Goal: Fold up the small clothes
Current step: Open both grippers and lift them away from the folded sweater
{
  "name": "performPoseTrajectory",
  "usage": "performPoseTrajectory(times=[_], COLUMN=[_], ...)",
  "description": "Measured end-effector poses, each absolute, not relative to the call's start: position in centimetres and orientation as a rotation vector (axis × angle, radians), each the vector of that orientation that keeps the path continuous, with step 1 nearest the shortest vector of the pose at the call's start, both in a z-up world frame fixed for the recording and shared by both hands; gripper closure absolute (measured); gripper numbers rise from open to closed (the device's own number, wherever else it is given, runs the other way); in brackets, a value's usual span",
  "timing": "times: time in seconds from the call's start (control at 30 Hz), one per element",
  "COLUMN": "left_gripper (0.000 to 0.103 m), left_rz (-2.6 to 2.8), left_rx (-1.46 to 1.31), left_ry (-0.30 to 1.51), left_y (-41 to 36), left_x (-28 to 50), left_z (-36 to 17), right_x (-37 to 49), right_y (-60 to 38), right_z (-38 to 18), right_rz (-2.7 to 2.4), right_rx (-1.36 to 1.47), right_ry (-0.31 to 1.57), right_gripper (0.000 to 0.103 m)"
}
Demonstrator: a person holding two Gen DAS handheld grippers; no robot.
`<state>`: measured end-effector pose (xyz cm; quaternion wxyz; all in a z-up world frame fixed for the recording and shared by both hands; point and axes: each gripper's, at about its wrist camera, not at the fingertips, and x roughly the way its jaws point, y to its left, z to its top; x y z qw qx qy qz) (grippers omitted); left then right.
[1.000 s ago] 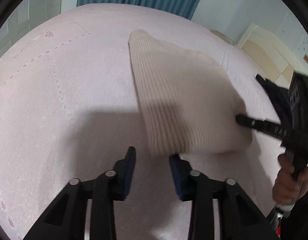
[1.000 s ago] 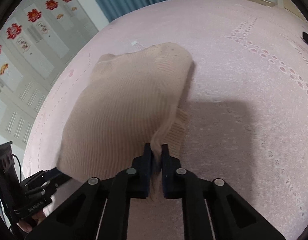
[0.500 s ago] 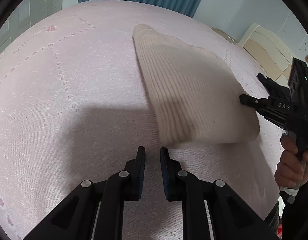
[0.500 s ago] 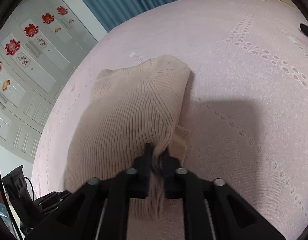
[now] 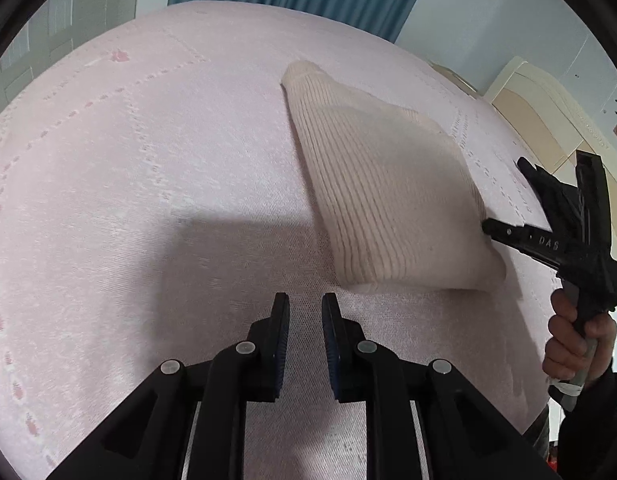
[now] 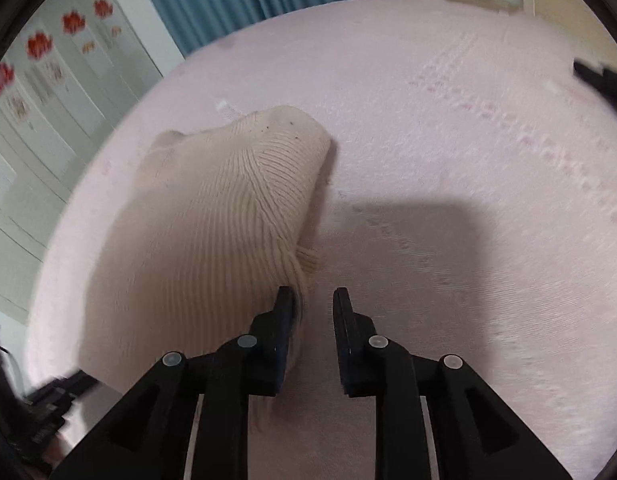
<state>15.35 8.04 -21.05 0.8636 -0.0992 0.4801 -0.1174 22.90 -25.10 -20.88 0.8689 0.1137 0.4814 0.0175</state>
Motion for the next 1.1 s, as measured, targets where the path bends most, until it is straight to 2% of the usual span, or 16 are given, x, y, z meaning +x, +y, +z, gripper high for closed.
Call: performPoseTrajectory(times=[0.13,0.2,0.27,0.33,0.4,0.47,0.53,0.67,0.7,0.77,0.8,0.83,1.1], left_gripper=[0.079,0.078,0.074,0.065,0.060,0.049,0.043,0.031,0.030,0.025,0.025,0.024,0.024], left_rz=[-0.219,-0.187,-0.168,-0.155,-0.148,-0.141,-0.140,-0.120,-0.106,-0.081,-0.075,-0.070,-0.043], left_rx=[-0.192,-0.162,-0.146,-0.135,-0.124,-0.104,-0.087,-0.025,-0.016,-0.002,0.003,0.011,-0.018], left_ry=[0.991,0.984,0.955,0.931,0.907,0.873,0.846,0.832,0.820,0.799,0.795,0.791,0.755], left_y=[7.6,7.1,6.7,6.3,5.7,5.1,4.4,2.8,2.5,2.3,2.3,2.2,2.5], left_x=[14.9,14.7,14.1,13.7,13.1,12.2,11.6,9.6,9.0,8.1,7.7,7.2,4.9], left_z=[-18.8,-17.1,-15.3,-13.6,-12.0,-10.0,-8.3,-5.5,-4.9,-4.0,-3.7,-3.3,-1.4], right_x=[21.9,20.8,19.1,17.6,16.2,14.9,13.7,11.3,10.6,9.4,8.7,7.9,5.0], right_y=[-23.9,-24.6,-25.4,-25.6,-25.7,-25.7,-25.6,-25.8,-26.0,-26.3,-26.4,-26.4,-25.7], right_z=[-19.4,-18.3,-16.9,-15.1,-13.0,-11.2,-9.3,-6.2,-5.7,-4.8,-4.4,-3.9,-2.1], right_rz=[-0.046,-0.041,-0.052,-0.066,-0.078,-0.095,-0.099,-0.116,-0.114,-0.094,-0.084,-0.075,-0.084], right_rx=[0.095,0.116,0.123,0.118,0.110,0.102,0.106,0.114,0.123,0.150,0.156,0.155,0.097], right_ry=[1.028,1.014,0.991,0.977,0.956,0.933,0.915,0.889,0.884,0.872,0.858,0.837,0.795], right_gripper=[0.084,0.084,0.081,0.062,0.050,0.048,0.040,0.038,0.038,0.026,0.016,0.012,0.007])
